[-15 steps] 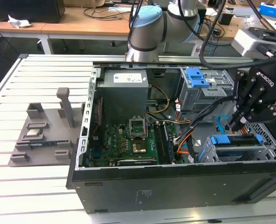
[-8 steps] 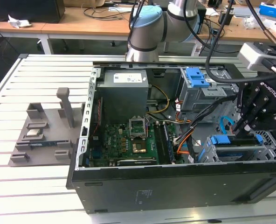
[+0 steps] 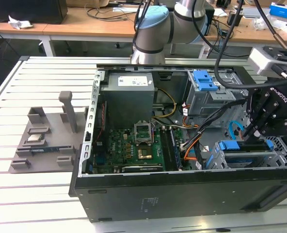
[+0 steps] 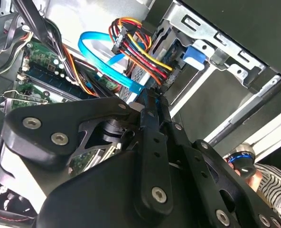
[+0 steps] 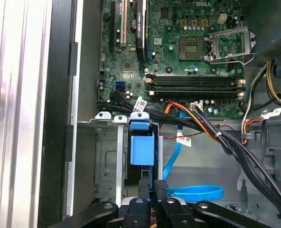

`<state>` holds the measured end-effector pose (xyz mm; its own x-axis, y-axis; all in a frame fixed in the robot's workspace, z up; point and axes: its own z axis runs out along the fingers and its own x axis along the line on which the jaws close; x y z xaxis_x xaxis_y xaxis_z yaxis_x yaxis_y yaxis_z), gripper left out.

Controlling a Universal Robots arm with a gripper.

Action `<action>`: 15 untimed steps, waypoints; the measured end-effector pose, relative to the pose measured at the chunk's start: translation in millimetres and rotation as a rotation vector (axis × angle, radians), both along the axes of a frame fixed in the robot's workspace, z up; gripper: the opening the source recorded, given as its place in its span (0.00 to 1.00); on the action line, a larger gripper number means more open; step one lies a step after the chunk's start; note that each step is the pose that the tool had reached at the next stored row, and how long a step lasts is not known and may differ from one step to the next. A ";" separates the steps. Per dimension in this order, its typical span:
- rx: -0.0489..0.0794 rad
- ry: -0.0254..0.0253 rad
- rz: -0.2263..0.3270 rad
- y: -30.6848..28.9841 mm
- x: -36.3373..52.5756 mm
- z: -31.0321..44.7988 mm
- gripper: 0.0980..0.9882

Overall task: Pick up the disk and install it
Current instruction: 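Insert the second disk wire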

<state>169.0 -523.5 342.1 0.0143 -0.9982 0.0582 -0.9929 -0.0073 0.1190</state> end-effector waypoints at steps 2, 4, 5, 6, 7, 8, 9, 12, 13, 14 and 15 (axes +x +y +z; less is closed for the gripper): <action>0.000 0.0000 0.000 0.0 0.1 -2.5 0.07; -0.001 0.0000 0.000 0.0 0.1 -4.4 0.07; -0.001 0.0000 0.000 0.0 0.1 -4.7 0.07; 0.000 0.0000 0.000 0.0 0.1 -4.9 0.07; 0.000 0.0000 0.000 0.0 0.1 -4.9 0.07; 0.001 -0.0002 0.000 0.0 0.1 -5.3 0.07; 0.001 -0.0001 0.000 0.0 0.1 -5.4 0.08; 0.000 0.0000 0.000 0.0 0.1 -4.1 0.15; 0.000 0.0000 0.000 0.3 0.0 4.0 0.15; 0.000 -0.0001 0.000 1.7 0.0 10.3 0.15; 0.000 0.0000 0.000 4.0 0.0 21.0 0.07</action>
<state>169.0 -519.5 363.1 0.0144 -0.9982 0.0583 -0.9929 -0.0074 0.1189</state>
